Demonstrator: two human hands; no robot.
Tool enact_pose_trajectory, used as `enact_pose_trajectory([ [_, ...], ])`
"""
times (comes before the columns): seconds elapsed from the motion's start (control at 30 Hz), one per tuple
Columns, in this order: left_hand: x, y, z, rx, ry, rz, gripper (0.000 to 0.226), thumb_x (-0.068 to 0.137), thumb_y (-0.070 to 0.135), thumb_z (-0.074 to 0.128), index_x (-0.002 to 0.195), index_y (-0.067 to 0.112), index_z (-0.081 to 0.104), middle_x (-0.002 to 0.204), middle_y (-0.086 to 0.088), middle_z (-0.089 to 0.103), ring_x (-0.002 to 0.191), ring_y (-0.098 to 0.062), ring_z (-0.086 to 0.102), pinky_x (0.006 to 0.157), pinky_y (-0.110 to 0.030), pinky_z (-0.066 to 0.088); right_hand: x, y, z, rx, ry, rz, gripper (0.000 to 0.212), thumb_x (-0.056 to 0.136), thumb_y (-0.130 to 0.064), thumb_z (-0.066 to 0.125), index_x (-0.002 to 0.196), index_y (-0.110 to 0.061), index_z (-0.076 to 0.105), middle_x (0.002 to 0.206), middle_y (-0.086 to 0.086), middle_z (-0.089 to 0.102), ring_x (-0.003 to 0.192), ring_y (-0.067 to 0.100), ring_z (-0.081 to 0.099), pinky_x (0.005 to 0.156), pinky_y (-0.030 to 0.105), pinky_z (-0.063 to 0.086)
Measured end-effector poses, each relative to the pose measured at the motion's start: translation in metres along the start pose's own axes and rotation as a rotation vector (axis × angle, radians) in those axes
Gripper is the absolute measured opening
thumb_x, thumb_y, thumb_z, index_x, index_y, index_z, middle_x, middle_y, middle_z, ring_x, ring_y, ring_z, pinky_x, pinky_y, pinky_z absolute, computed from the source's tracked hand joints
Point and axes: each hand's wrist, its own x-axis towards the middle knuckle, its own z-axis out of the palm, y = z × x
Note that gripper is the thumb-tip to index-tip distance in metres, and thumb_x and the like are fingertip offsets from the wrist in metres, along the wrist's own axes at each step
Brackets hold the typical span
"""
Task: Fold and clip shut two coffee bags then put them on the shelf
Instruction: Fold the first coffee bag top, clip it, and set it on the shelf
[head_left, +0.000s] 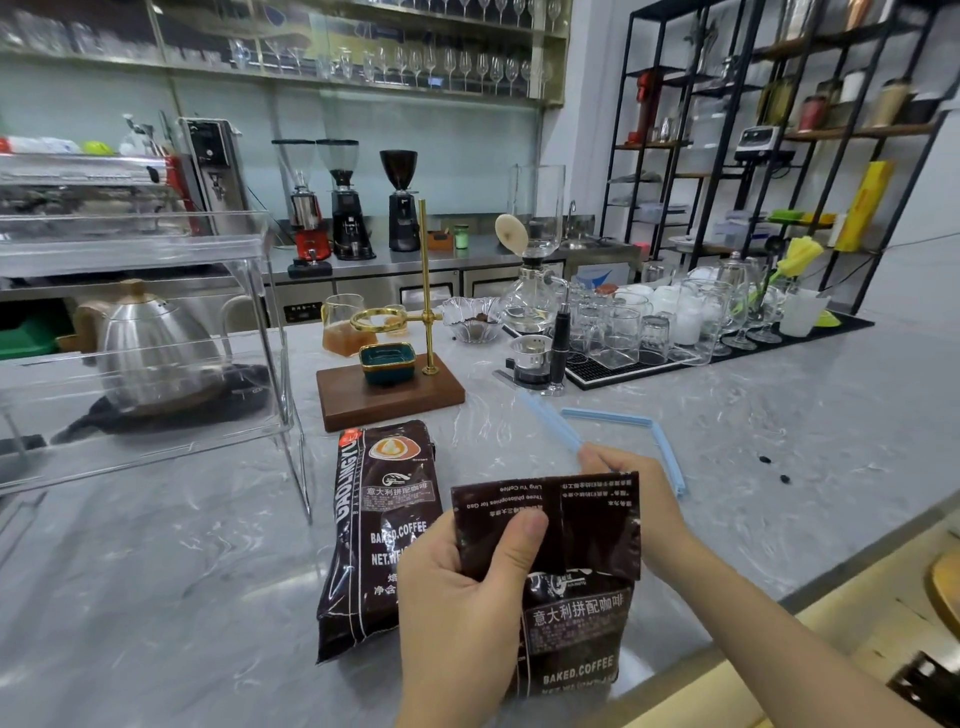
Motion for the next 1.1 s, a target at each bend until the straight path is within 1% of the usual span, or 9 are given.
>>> enact_pose_trajectory([
  [0.1, 0.000, 0.000, -0.002, 0.001, -0.014, -0.034, 0.013, 0.067, 0.028, 0.075, 0.077, 0.022, 0.079, 0.072, -0.005, 0.081, 0.069, -0.021, 0.079, 0.064, -0.041, 0.065, -0.020, -0.019, -0.015, 0.176, -0.006, -0.063, 0.021, 0.092, -0.028, 0.060, 0.096, -0.019, 0.078, 0.091, -0.008, 0.078, 0.088, 0.008, 0.071, 0.083, 0.026, 0.055],
  [0.17, -0.001, -0.001, -0.002, 0.025, -0.014, -0.030, 0.015, 0.067, 0.031, 0.075, 0.078, 0.021, 0.079, 0.072, -0.005, 0.081, 0.071, -0.024, 0.079, 0.067, -0.048, 0.064, -0.035, -0.033, -0.025, 0.290, -0.039, -0.095, 0.039, 0.085, -0.038, 0.064, 0.111, -0.012, 0.073, 0.112, 0.001, 0.075, 0.108, 0.016, 0.069, 0.095, 0.030, 0.054],
  [0.23, -0.001, -0.001, -0.003, 0.047, -0.009, -0.010, 0.017, 0.066, 0.033, 0.074, 0.075, 0.018, 0.078, 0.070, -0.002, 0.080, 0.067, -0.018, 0.078, 0.065, -0.041, 0.064, -0.048, -0.046, -0.033, 0.377, -0.069, -0.139, 0.052, 0.079, -0.045, 0.068, 0.113, -0.007, 0.072, 0.119, 0.009, 0.072, 0.115, 0.020, 0.066, 0.097, 0.031, 0.052],
  [0.33, 0.000, 0.000, -0.003, 0.066, -0.020, 0.022, 0.016, 0.067, 0.033, 0.073, 0.074, 0.019, 0.077, 0.067, 0.001, 0.079, 0.061, -0.009, 0.075, 0.057, -0.025, 0.061, -0.067, -0.071, -0.043, 0.570, -0.110, -0.099, 0.049, 0.078, -0.031, 0.063, 0.113, 0.004, 0.068, 0.119, 0.018, 0.071, 0.116, 0.026, 0.065, 0.093, 0.033, 0.055],
  [0.5, 0.000, 0.000, -0.002, 0.039, -0.027, 0.035, 0.015, 0.068, 0.030, 0.073, 0.071, 0.015, 0.076, 0.064, 0.000, 0.078, 0.057, -0.006, 0.072, 0.052, -0.018, 0.056, -0.085, -0.082, -0.047, 0.745, -0.232, -0.002, 0.050, 0.076, -0.031, 0.066, 0.112, 0.004, 0.069, 0.123, 0.024, 0.067, 0.118, 0.033, 0.064, 0.098, 0.041, 0.050],
  [0.73, 0.001, -0.002, -0.003, 0.042, -0.021, 0.032, 0.018, 0.068, 0.033, 0.073, 0.070, 0.014, 0.076, 0.065, 0.000, 0.078, 0.059, -0.007, 0.073, 0.054, -0.020, 0.057, -0.092, -0.077, -0.034, 0.603, -0.226, -0.112, 0.044, 0.085, -0.029, 0.056, 0.113, 0.002, 0.070, 0.121, 0.020, 0.069, 0.119, 0.030, 0.063, 0.101, 0.034, 0.050],
  [0.83, 0.000, -0.002, -0.003, 0.037, -0.022, 0.024, 0.020, 0.068, 0.032, 0.074, 0.071, 0.012, 0.075, 0.065, -0.001, 0.078, 0.059, -0.010, 0.074, 0.053, -0.023, 0.059, -0.090, -0.077, -0.031, 0.533, -0.248, -0.174, 0.055, 0.081, -0.044, 0.067, 0.117, -0.002, 0.069, 0.123, 0.017, 0.069, 0.121, 0.028, 0.062, 0.103, 0.033, 0.048],
  [0.97, 0.001, -0.001, -0.002, 0.039, -0.022, 0.034, 0.017, 0.068, 0.031, 0.073, 0.069, 0.014, 0.075, 0.064, 0.000, 0.078, 0.057, -0.006, 0.072, 0.051, -0.019, 0.056, -0.088, -0.080, -0.032, 0.338, -0.214, -0.238, 0.055, 0.080, -0.052, 0.067, 0.119, -0.014, 0.070, 0.124, 0.005, 0.070, 0.122, 0.018, 0.061, 0.105, 0.026, 0.045],
  [1.1, 0.000, -0.001, -0.003, 0.039, -0.028, 0.035, 0.018, 0.068, 0.032, 0.073, 0.072, 0.015, 0.076, 0.064, 0.000, 0.078, 0.058, -0.007, 0.072, 0.052, -0.020, 0.056, -0.086, -0.085, -0.035, 0.178, -0.195, -0.302, 0.033, 0.089, -0.026, 0.057, 0.118, -0.015, 0.067, 0.095, -0.016, 0.078, 0.093, -0.003, 0.070, 0.085, 0.008, 0.049],
])
